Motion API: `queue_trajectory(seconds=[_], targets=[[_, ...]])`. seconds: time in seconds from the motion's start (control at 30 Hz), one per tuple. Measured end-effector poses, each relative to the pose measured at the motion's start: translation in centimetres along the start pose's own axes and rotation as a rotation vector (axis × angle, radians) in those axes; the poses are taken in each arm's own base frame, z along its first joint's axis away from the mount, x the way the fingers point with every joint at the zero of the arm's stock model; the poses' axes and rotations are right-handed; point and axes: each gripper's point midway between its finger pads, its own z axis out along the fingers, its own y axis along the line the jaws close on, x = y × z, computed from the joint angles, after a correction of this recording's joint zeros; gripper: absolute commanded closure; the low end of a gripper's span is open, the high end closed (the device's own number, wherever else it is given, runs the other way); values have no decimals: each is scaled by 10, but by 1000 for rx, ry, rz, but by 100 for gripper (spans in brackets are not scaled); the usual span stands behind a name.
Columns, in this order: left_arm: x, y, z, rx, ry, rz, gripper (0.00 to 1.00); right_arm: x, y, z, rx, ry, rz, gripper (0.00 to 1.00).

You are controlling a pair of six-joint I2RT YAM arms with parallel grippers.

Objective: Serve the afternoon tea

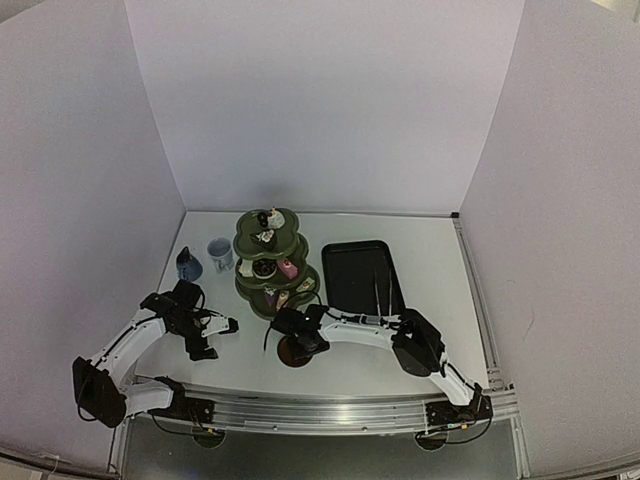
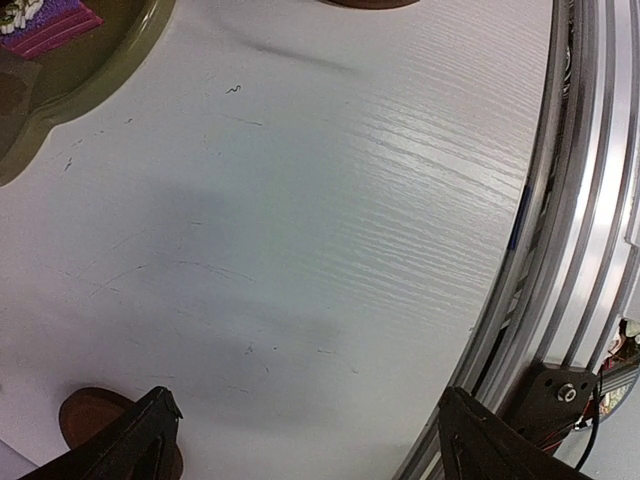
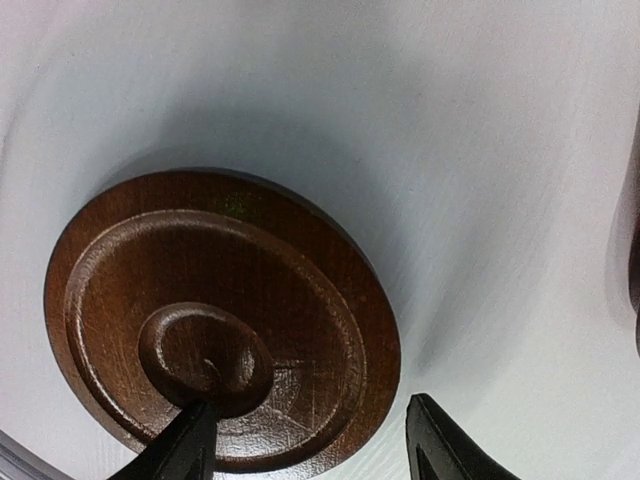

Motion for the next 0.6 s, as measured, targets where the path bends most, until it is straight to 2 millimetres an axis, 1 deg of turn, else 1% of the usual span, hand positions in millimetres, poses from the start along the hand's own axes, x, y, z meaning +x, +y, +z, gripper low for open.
queue_trajectory(seconds=[0.2, 0.4, 0.47, 0.6], targets=[[-1, 3, 0, -11, -6, -5, 9, -5, -4, 6, 18, -13, 34, 56], [-4, 8, 0, -32, -13, -8, 9, -6, -10, 8, 10, -27, 77, 62], [-3, 8, 1, -35, -11, -8, 9, 2, -18, 6, 13, -30, 104, 63], [2, 8, 6, -39, 3, -23, 10, 28, -46, 0, 50, 2, 152, 64]])
